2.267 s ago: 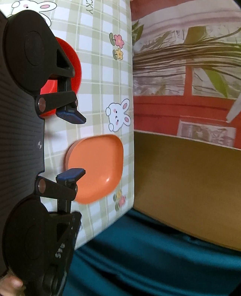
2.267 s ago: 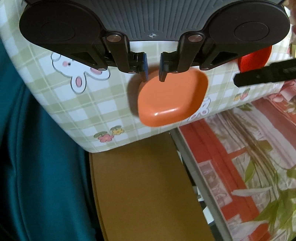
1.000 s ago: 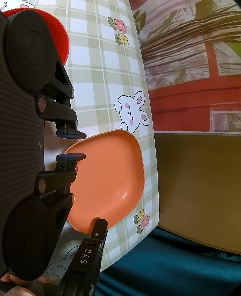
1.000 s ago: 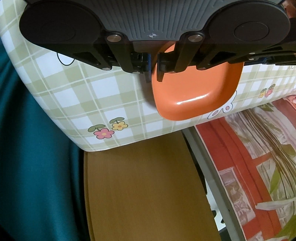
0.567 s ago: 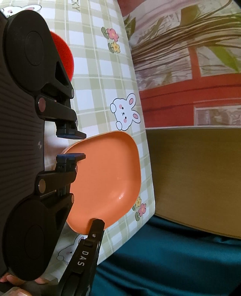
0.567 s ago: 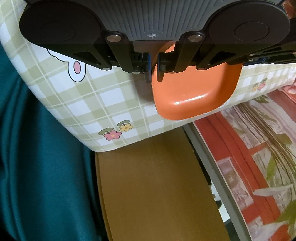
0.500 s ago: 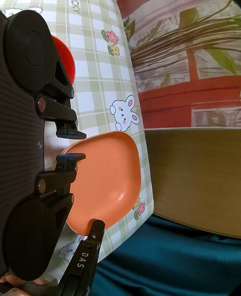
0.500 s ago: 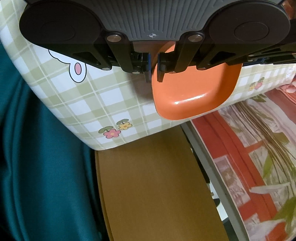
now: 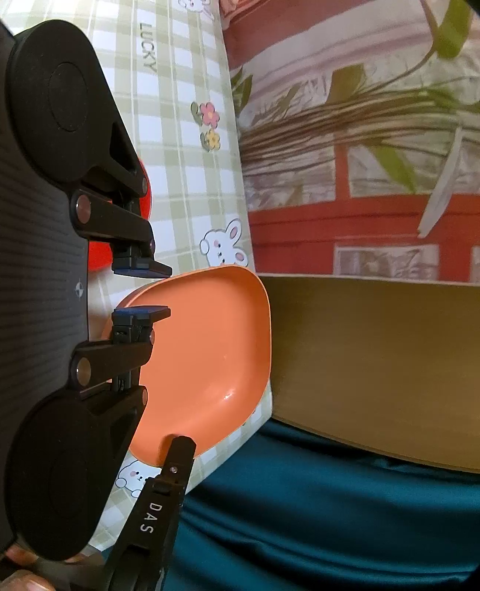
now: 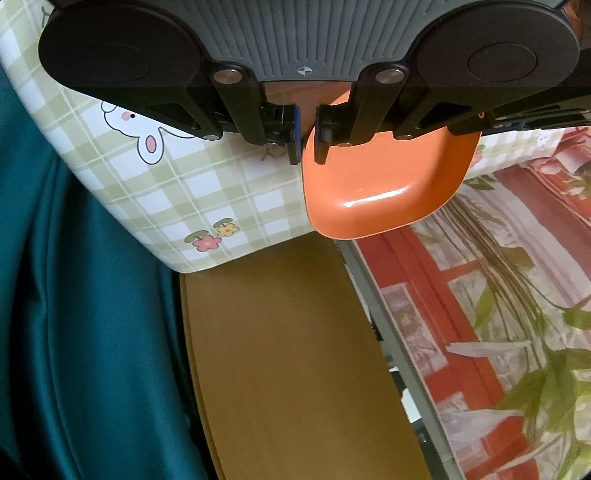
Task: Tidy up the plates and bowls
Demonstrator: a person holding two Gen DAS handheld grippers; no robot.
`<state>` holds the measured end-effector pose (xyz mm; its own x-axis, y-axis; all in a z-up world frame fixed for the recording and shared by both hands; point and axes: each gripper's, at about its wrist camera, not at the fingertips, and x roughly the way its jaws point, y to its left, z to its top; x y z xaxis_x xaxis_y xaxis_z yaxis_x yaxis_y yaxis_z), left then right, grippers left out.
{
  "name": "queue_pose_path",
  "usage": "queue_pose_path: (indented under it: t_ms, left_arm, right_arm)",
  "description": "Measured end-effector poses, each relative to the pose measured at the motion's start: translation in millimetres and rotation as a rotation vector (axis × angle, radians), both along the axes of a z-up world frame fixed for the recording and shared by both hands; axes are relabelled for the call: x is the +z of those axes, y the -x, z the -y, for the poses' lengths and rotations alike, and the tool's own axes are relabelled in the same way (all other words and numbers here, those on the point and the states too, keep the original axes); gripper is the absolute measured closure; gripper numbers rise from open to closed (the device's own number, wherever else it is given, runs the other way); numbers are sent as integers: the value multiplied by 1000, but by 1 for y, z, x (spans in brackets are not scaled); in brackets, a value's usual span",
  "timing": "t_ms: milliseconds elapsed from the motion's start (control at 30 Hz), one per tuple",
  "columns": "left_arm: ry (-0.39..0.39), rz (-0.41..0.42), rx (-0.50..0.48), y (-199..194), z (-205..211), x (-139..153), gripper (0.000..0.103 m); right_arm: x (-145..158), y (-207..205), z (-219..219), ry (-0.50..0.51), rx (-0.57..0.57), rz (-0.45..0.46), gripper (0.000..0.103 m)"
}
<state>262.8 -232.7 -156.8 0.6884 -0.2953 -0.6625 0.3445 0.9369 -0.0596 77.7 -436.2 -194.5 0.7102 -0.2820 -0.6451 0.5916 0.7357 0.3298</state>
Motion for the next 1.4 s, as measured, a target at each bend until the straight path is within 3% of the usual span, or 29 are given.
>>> queue_pose_path:
  t_ms: [800, 1400]
  left_arm:
    - [87, 66, 125, 38, -144, 50, 86]
    - [104, 69, 205, 58, -245, 53, 86]
  right_arm:
    - [64, -47, -130, -4, 116, 45, 95]
    - [87, -98, -233, -18, 226, 44, 94]
